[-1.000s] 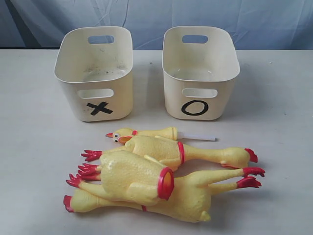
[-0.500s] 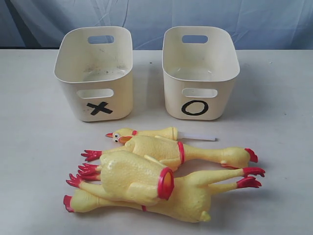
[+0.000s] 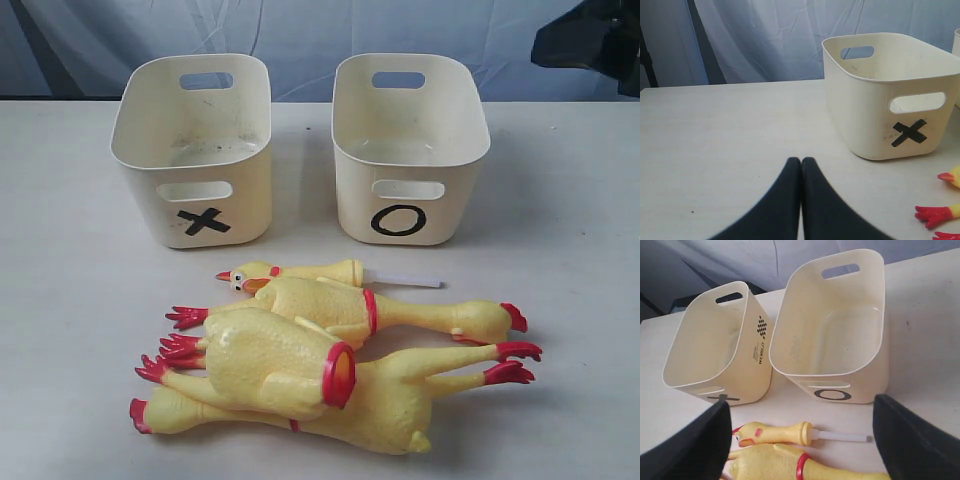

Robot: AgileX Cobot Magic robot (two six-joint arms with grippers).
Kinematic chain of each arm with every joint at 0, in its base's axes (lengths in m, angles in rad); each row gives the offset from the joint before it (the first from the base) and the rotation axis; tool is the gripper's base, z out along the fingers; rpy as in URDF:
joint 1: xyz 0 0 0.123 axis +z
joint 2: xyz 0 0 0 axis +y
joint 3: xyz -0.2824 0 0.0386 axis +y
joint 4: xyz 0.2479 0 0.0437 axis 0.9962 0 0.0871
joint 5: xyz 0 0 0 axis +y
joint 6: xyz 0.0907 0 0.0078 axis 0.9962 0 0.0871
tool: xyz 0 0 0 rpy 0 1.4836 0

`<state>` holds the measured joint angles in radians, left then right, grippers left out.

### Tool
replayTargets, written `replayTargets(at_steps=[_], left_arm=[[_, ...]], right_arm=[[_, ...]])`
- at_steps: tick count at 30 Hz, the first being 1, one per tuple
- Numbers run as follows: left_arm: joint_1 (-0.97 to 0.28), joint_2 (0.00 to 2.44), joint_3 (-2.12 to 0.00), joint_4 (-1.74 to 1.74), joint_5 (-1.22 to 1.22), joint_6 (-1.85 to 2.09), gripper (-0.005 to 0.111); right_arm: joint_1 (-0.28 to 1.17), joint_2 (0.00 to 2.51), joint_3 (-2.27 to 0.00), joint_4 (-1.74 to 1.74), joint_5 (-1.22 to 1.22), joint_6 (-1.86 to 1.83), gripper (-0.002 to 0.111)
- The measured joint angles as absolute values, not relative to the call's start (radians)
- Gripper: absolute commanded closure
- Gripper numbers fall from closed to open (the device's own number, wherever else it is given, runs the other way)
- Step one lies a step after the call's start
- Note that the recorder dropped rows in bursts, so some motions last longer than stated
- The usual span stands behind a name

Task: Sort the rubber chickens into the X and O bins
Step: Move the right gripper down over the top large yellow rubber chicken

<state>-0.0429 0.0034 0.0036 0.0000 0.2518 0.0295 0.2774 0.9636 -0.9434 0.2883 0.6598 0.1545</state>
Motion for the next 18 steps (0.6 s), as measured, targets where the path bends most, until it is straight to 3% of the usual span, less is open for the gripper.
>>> replayTargets(at_steps=[18], left_arm=[[-0.043,0.003,0.004,0.0,0.252,0.029,0.107]], right_arm=[[0.278,1.147,-0.943,0.23,0.823,0.0,0.035]])
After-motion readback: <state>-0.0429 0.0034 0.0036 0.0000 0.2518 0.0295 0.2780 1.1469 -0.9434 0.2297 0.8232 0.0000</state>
